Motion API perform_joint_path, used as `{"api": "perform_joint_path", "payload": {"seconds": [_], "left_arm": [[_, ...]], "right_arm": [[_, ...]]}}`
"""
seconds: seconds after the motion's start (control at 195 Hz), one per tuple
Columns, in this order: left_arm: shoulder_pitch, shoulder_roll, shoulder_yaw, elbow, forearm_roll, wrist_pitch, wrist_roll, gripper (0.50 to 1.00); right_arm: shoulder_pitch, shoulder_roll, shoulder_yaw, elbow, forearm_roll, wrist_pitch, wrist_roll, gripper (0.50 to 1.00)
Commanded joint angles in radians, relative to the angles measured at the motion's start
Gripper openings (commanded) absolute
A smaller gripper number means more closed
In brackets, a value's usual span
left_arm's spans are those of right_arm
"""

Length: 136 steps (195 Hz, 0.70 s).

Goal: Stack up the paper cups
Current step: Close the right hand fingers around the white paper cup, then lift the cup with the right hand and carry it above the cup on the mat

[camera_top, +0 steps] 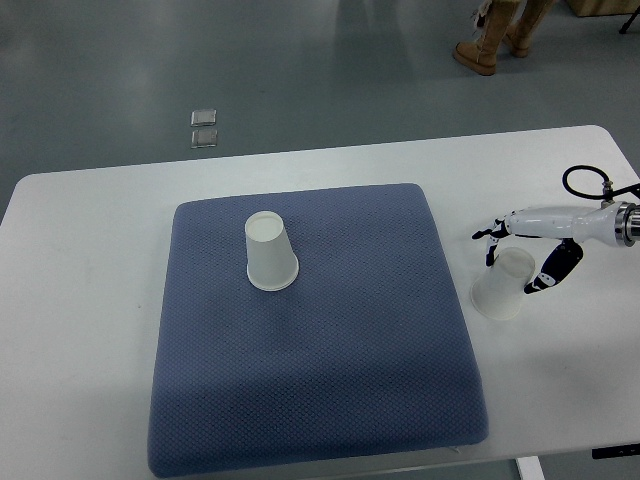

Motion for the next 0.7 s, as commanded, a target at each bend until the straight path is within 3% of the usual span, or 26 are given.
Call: {"api": "perform_joint_path", "payload": {"seconds": [0.0, 0.128, 0.216, 0.303, 0.693], "left_arm": [[0.000, 0.000, 0.000, 0.000, 0.000, 0.000, 0.000, 1.000], [0.000, 0.000, 0.000, 0.000, 0.000, 0.000, 0.000, 1.000], [0.000, 0.000, 0.000, 0.000, 0.000, 0.000, 0.000, 1.000], [0.000, 0.000, 0.000, 0.000, 0.000, 0.000, 0.000, 1.000], [0.000, 0.000, 0.000, 0.000, 0.000, 0.000, 0.000, 1.000]], "right_arm": [[-0.003, 0.004, 0.000, -0.004, 0.000, -0.001, 0.002, 0.829], [-0.011, 0.015, 0.000, -0.009, 0.002, -0.003, 0.002, 0.756], [-0.023, 0.019, 0.000, -0.016, 0.003, -0.003, 0.001, 0.652], [-0.026, 0.036, 0.002, -0.041, 0.006, -0.003, -0.001, 0.501], [0.009, 0.033, 0.020, -0.088, 0.086, 0.012, -0.001, 0.500]]}}
